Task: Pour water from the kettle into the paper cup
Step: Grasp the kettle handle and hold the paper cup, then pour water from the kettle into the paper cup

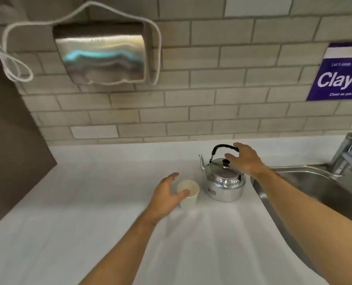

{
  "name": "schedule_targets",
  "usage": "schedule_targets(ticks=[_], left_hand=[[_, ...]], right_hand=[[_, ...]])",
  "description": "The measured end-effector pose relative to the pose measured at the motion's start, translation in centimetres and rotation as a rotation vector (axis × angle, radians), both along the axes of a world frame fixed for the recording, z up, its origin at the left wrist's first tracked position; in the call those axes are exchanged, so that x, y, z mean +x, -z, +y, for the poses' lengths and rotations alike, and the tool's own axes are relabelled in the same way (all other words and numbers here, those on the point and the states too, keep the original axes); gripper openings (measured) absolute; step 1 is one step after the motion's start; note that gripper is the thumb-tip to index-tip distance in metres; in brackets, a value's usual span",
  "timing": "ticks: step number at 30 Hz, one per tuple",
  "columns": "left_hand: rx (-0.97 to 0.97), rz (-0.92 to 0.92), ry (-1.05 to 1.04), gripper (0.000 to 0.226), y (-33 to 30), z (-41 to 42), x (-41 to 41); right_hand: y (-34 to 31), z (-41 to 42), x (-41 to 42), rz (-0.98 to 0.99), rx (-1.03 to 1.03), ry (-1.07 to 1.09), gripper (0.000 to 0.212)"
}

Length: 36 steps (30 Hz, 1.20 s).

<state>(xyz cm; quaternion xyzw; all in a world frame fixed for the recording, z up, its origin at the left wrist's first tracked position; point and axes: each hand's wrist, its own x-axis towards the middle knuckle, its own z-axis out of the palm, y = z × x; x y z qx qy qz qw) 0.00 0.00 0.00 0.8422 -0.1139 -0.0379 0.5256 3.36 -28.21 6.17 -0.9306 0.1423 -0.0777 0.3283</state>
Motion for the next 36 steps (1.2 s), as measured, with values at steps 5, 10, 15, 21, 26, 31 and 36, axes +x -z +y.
schedule_targets(ticks=[5,10,15,21,26,31,36], left_hand=[[-0.189,0.156,-0.098,0.074,3.0,-1.8,-0.5],[-0.286,0.204,-0.121,0.06,4.5,-2.7,-0.6],[-0.297,0.209,-0.143,0.055,4.8,-3.0,-0.4],[-0.308,0.219,-0.139,0.057,5.1,-2.7,-0.1],[-0.309,0.213,-0.125,0.057,5.4,-2.5,-0.1],[-0.322,0.216,-0.104,0.057,5.3,-2.4,-0.1],[-0.315,0.221,-0.086,0.06,5.2,-2.3,0.0]], right_hand=[[0.9,-1.0,1.3,-0.136,0.147,-0.026,0.04],[2.4,-1.2,2.0,-0.236,0.326,-0.065,0.021],[2.4,-1.8,1.9,-0.256,0.519,-0.065,0.014],[0.2,-2.9,0.0,-0.256,0.526,-0.151,0.013],[-2.3,-3.1,-1.3,-0.197,0.465,-0.264,0.011],[-3.4,-2.4,-1.8,-0.147,0.381,-0.353,0.014],[-4.2,-1.3,-2.0,-0.084,0.303,-0.406,0.019]])
